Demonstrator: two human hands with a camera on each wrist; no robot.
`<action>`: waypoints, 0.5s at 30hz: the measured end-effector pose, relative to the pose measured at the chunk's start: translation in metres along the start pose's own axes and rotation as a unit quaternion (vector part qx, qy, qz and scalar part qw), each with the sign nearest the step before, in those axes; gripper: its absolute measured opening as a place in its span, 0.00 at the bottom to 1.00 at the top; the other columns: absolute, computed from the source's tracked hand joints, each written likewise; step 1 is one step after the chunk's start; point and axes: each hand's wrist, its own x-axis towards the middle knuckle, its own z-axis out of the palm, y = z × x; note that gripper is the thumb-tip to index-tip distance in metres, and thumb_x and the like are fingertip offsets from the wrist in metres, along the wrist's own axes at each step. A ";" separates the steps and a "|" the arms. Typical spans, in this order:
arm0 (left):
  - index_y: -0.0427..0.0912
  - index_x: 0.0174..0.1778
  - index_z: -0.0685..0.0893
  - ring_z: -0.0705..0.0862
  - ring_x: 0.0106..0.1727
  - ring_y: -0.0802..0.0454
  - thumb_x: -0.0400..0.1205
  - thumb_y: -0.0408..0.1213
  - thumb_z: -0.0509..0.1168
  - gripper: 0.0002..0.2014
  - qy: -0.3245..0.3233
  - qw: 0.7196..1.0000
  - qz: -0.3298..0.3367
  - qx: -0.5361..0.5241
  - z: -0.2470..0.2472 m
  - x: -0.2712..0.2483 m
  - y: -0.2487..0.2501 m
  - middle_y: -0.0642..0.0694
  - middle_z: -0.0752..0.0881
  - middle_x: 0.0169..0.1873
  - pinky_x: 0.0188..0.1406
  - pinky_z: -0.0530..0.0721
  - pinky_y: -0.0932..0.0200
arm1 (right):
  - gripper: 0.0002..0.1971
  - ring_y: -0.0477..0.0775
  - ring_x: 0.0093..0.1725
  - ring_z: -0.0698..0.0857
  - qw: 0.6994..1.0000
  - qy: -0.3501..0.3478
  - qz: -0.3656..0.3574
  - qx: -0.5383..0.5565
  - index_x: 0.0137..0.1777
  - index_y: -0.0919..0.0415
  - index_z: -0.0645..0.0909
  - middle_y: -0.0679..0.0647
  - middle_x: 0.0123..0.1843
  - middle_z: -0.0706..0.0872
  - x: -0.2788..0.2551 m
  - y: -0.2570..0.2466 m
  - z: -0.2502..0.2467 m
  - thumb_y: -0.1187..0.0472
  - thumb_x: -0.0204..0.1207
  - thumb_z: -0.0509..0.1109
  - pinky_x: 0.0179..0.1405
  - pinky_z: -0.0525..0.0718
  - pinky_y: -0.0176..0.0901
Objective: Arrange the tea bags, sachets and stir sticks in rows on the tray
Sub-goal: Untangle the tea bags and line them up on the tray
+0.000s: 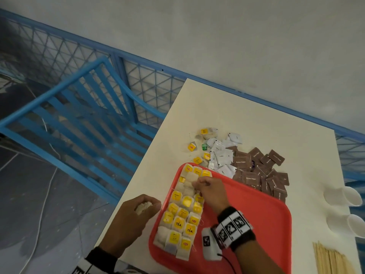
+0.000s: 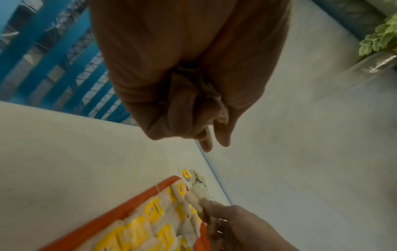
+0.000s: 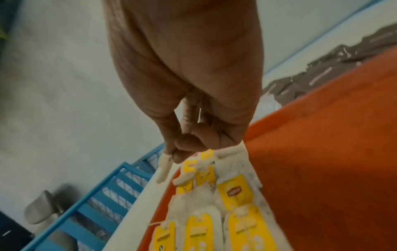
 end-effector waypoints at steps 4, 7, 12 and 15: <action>0.46 0.44 0.89 0.79 0.22 0.64 0.82 0.42 0.71 0.05 0.012 1.000 -0.021 0.009 -0.014 0.004 -0.010 0.59 0.86 0.25 0.21 0.73 0.70 | 0.11 0.51 0.29 0.74 0.999 -0.006 0.042 -0.002 0.32 0.67 0.82 0.48 0.26 0.79 0.024 0.004 0.022 0.69 0.75 0.75 0.27 0.76 0.38; 0.47 0.44 0.90 0.78 0.21 0.62 0.82 0.43 0.71 0.05 0.011 0.999 -0.032 0.001 -0.017 0.007 -0.012 0.57 0.86 0.25 0.20 0.74 0.66 | 0.16 0.45 0.25 0.77 0.997 0.032 0.051 -0.052 0.25 0.61 0.80 0.46 0.22 0.79 0.031 0.012 0.034 0.68 0.73 0.77 0.30 0.79 0.38; 0.49 0.43 0.90 0.74 0.21 0.60 0.82 0.45 0.70 0.06 0.013 0.999 -0.043 -0.027 -0.020 0.013 -0.008 0.51 0.84 0.26 0.21 0.74 0.61 | 0.16 0.50 0.29 0.79 0.974 0.090 0.040 -0.202 0.31 0.58 0.75 0.46 0.26 0.81 0.038 0.023 0.047 0.52 0.71 0.77 0.37 0.87 0.50; 0.44 0.46 0.90 0.70 0.22 0.58 0.82 0.49 0.68 0.12 -0.005 0.991 -0.063 -0.118 -0.021 0.014 0.001 0.47 0.78 0.29 0.21 0.68 0.61 | 0.18 0.57 0.46 0.83 0.959 0.087 0.046 -0.265 0.47 0.57 0.76 0.52 0.43 0.85 0.038 0.019 0.049 0.45 0.70 0.75 0.45 0.85 0.54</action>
